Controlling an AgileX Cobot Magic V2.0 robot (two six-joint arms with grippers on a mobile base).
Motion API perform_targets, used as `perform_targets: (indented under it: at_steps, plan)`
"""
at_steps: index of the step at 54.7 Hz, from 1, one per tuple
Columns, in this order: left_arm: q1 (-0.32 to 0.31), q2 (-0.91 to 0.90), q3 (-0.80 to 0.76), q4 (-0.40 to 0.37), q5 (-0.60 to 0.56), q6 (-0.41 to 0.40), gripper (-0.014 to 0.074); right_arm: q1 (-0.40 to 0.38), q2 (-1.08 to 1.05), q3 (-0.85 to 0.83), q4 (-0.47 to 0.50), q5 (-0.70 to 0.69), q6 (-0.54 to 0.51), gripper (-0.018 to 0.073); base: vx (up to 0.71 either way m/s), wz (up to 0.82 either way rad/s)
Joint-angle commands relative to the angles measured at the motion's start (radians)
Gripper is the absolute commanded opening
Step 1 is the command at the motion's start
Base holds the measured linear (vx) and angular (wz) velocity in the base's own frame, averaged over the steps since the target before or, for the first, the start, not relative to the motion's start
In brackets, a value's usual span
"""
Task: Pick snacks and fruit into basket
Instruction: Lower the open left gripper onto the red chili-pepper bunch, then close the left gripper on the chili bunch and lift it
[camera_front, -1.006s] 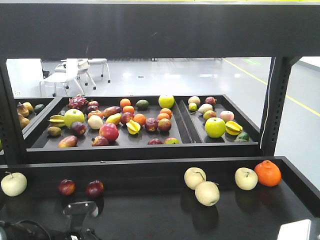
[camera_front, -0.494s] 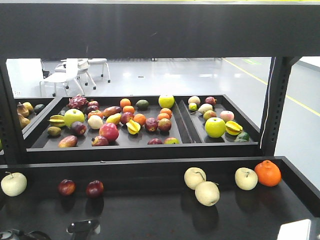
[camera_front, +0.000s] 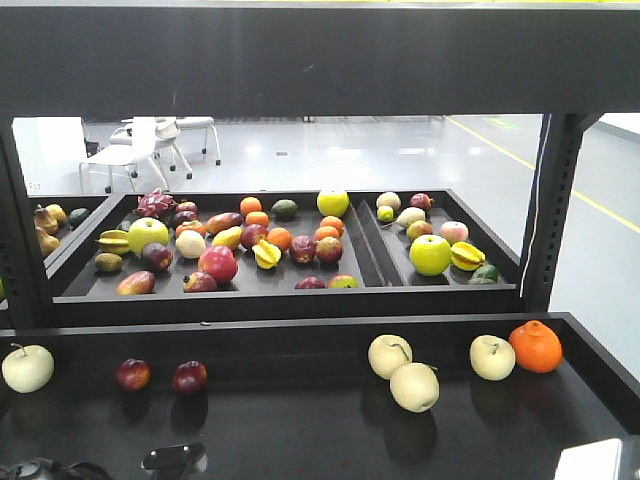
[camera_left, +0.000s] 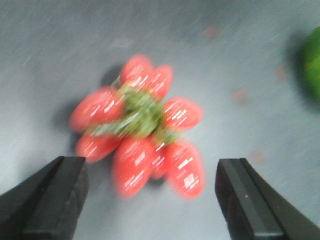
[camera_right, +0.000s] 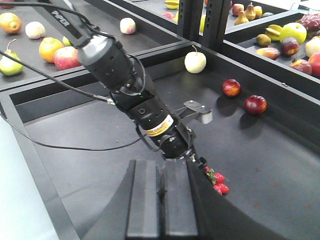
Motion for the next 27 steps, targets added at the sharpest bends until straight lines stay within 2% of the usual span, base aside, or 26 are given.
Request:
perform_targets:
  at_steps: [1,27]
  plan:
    - [-0.001,-0.036,-0.041,0.048,-0.022,-0.005,0.0607,-0.003,-0.009,-0.032,0.020,-0.022,-0.005,-0.0008,0.00,0.00]
    - [-0.001,-0.014,-0.042,0.047,0.005,-0.006,0.0586,-0.003,-0.009,-0.032,0.020,-0.021,-0.005,-0.0008,0.00,0.00]
